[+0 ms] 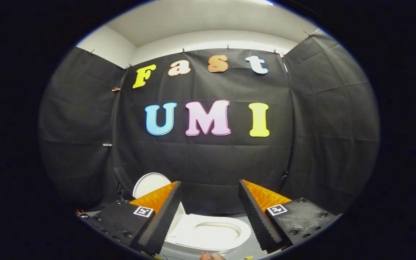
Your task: Open the toilet lid.
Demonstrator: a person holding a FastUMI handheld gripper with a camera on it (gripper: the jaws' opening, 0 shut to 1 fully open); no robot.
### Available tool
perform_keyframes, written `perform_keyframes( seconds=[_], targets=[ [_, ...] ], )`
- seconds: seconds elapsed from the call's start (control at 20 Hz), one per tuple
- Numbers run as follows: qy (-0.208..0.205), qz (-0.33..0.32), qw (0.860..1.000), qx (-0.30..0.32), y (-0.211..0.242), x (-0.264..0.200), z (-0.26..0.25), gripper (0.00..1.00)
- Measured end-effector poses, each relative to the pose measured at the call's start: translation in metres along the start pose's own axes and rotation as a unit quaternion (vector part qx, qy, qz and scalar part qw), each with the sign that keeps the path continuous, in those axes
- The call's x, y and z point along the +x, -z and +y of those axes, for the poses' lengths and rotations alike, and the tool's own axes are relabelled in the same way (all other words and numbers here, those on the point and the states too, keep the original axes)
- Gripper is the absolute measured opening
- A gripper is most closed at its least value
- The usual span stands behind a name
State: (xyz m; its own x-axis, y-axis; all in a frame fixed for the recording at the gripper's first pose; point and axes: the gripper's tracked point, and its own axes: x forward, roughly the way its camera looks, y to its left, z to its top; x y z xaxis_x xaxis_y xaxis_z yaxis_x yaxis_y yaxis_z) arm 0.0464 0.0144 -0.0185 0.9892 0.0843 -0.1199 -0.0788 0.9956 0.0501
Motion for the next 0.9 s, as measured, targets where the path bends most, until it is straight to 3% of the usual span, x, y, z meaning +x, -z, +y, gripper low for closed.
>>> perform_keyframes(
  seconds=[0.4,0.9],
  targets=[
    [0.031,-0.03,0.999,0.002,-0.024,-0.027,-0.063,0.98],
    [0.03,-0.036,0.998,0.031,-0.036,-0.029,-0.101,0.98]
  ],
)
